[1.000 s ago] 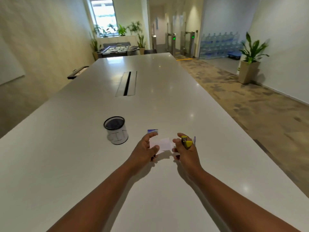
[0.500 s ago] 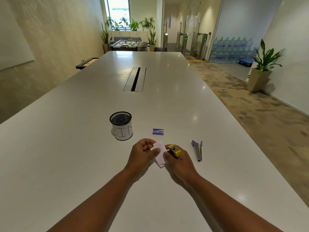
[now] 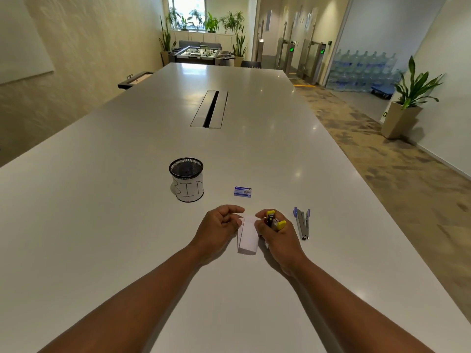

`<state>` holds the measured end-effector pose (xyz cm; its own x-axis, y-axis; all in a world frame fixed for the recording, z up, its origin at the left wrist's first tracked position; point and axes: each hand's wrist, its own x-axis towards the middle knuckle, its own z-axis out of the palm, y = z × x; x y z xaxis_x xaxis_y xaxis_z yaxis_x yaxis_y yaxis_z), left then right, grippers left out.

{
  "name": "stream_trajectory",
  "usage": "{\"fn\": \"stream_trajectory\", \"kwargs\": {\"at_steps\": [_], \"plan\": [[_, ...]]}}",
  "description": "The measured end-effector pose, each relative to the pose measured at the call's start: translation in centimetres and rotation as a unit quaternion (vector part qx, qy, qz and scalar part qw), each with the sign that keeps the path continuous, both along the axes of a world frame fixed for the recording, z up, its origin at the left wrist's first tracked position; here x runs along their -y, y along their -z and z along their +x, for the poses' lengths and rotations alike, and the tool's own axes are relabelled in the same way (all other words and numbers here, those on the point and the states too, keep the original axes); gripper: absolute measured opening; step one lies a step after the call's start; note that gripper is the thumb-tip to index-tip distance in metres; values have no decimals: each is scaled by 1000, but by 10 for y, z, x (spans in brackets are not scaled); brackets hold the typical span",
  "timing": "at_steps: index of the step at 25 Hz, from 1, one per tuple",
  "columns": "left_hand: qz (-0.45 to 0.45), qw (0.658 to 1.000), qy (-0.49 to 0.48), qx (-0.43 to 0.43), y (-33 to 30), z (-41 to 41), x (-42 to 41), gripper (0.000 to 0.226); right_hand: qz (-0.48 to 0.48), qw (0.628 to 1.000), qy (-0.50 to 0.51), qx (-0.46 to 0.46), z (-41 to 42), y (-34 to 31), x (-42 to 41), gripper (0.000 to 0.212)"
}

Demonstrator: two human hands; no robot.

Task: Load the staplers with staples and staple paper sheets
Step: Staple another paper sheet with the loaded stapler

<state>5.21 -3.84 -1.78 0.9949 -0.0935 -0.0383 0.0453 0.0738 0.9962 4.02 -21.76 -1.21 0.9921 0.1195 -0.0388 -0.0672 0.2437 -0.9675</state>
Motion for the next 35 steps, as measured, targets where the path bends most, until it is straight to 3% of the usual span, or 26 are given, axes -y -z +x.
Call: {"fn": "stream_trajectory", "kwargs": {"at_steps": [3,8,10,12,15,20,27,31,35], "plan": [[21,999,-33,6,-2,-2,1,21,14,1000,-9,-1,-3,-3,1,4],[34,992,-121,16,-2,-6,3,19,42,998,40,-28,-1,-4,6,33],[30,989,-140,20,-3,-6,3,19,50,997,45,-29,0,-3,8,27],[19,992,-124,6,-3,-6,3,22,42,996,63,-35,1,-1,9,8],[-41,998,-13,-35,-6,-7,2,23,9,996,80,-32,1,-1,11,19],[-36,991,90,-88,-15,-4,-6,14,-44,996,77,3,0,0,7,10],[-59,994,7,-86,-17,-6,-2,10,-216,968,88,88,-6,5,-5,20],[-75,993,-30,-90,-22,-7,0,6,-161,981,25,105,-10,6,-9,35],[-75,996,0,-55,-30,-15,15,10,-195,970,19,142,-9,3,-5,35]]}}
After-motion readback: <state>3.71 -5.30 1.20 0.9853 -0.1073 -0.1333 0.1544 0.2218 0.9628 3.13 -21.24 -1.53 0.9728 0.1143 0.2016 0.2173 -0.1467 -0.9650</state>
